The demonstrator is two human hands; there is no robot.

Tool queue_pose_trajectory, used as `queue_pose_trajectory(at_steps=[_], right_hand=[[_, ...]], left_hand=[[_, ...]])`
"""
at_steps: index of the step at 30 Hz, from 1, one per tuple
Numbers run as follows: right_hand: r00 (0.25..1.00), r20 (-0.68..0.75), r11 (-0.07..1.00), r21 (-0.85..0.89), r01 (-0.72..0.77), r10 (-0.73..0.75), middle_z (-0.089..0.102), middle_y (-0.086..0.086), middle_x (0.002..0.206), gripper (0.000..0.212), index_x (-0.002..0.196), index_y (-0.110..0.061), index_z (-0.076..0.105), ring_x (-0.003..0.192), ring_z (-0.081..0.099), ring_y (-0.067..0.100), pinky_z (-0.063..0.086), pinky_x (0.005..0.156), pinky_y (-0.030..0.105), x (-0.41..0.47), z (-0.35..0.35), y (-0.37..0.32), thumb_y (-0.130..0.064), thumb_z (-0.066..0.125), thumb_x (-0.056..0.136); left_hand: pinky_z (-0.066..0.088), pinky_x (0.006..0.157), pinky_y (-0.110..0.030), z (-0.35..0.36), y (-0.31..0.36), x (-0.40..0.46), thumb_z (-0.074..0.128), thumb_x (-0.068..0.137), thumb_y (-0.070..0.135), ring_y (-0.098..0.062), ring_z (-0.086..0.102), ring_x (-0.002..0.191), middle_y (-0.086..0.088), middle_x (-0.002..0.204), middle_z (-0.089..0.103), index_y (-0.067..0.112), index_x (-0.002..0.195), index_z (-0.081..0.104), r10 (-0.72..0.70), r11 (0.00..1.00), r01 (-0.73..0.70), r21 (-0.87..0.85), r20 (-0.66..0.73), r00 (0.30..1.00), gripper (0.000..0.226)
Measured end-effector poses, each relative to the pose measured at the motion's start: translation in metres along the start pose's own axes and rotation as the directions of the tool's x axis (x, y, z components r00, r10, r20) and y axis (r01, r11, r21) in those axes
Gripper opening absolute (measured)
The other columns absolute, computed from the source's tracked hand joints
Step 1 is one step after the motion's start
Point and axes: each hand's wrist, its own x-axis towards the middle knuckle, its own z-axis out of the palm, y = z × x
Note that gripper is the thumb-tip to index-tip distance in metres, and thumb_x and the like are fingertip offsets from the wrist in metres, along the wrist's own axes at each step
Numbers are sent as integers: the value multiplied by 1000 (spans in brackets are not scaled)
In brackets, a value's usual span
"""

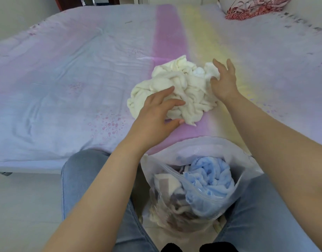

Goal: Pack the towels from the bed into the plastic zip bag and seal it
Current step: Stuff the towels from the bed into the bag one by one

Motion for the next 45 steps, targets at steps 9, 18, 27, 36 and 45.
queue_pose_trajectory(at_steps=[9,18,27,36,45], right_hand=[[866,397,858,281,-431,305,54,9,67,16,81,-8,59,57,51,20,42,53,29,-5,0,24,-21,67,79],[942,186,-60,983,-176,279,61,-2,90,13,99,-16,55,82,61,13,46,79,25,-84,-70,2,-19,51,87],[976,216,-326,925,-197,22,70,2,87,20,83,-11,72,91,66,18,52,77,27,-140,-100,-20,2,69,68],[734,660,984,-163,-66,159,36,0,147,60,133,-22,45,131,40,19,40,105,35,-178,-48,-16,-47,65,82],[371,891,943,-318,97,263,55,-3,104,33,116,-20,53,88,57,19,54,73,32,-201,-5,-31,-34,60,87]], left_hand=[[20,113,-26,20,18,3,67,86,31,-15,28,139,7,153,35,30,126,59,63,998,-64,16,80,995,41],[17,119,-36,42,20,19,62,90,36,-16,14,147,6,159,21,34,138,46,-54,997,38,70,240,969,51],[20,114,-25,36,8,-18,64,88,39,-11,26,142,4,152,32,33,114,67,-123,989,140,-40,285,951,26],[30,82,0,16,3,-45,59,91,40,6,47,112,21,123,54,33,112,64,-191,976,216,-18,396,898,23],[43,97,-31,23,-8,-55,52,94,35,-15,50,121,8,134,55,26,114,67,-400,894,259,366,389,829,26]])
